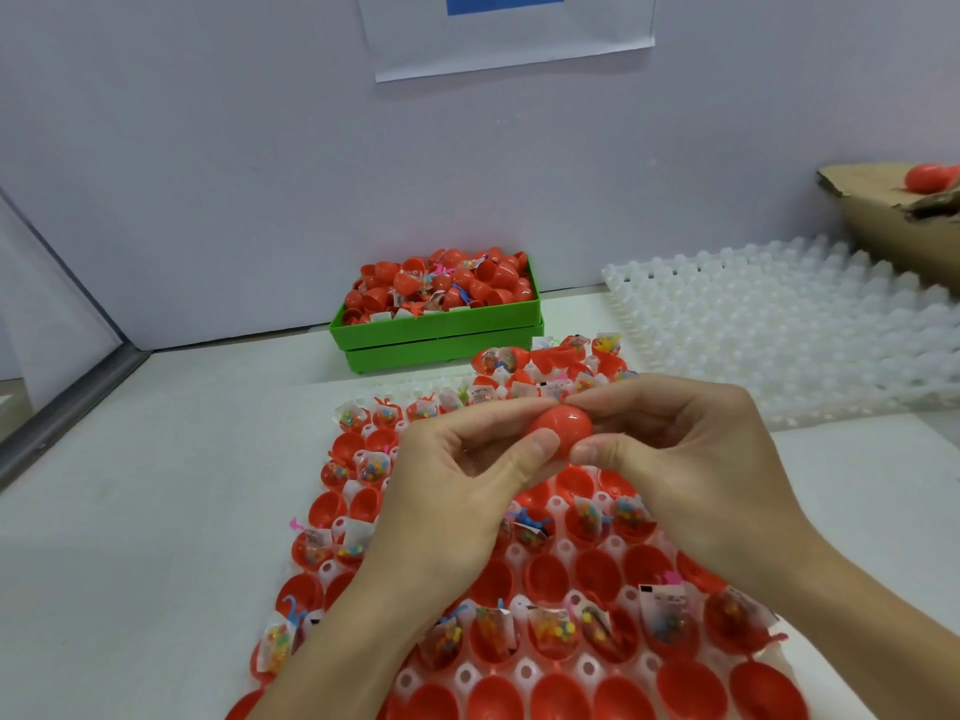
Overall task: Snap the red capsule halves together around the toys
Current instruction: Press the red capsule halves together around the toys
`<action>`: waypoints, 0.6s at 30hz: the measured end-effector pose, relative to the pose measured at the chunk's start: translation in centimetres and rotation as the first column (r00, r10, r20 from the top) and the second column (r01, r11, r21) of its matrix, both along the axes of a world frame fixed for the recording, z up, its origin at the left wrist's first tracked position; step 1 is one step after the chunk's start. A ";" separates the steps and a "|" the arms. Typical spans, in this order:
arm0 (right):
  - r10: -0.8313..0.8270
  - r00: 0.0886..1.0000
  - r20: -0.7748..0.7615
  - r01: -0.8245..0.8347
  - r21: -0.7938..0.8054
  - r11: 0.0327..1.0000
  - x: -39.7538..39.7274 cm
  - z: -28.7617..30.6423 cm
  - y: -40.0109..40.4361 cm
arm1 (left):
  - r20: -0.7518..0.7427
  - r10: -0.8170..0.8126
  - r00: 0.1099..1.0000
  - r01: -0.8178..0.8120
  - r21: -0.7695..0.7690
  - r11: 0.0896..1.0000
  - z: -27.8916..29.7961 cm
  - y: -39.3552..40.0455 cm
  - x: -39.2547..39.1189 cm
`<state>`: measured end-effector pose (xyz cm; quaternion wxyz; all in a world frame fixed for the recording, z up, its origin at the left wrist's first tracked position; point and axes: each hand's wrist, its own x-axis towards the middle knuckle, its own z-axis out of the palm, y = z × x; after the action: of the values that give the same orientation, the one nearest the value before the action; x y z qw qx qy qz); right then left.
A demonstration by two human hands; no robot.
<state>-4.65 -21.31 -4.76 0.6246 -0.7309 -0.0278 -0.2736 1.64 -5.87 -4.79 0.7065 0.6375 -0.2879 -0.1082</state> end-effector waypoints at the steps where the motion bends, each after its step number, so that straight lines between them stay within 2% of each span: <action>1: -0.014 1.000 -0.006 0.014 -0.004 1.000 0.0 -0.2 0.0 | 0.033 0.019 0.999 -0.020 0.013 1.000 0.0 0.0 -0.1; 5: -0.049 0.999 -0.018 0.048 -0.038 0.998 0.0 -0.4 0.3 | 0.126 0.071 0.990 -0.079 0.060 0.995 0.1 0.1 -0.2; 10: 0.023 0.998 -0.057 -0.027 -0.069 0.997 -0.2 -0.2 0.3 | 0.188 0.087 0.978 -0.096 0.038 0.995 0.4 0.1 0.0; 18: 0.081 0.993 -0.086 -0.076 0.064 0.995 -0.2 0.2 0.0 | 0.285 0.088 0.954 -0.093 0.002 0.996 0.3 0.1 -0.2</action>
<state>-4.81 -21.31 -4.59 0.6572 -0.7215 -0.0206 -0.2170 1.42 -5.77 -4.45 0.6569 0.6644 -0.3562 0.0150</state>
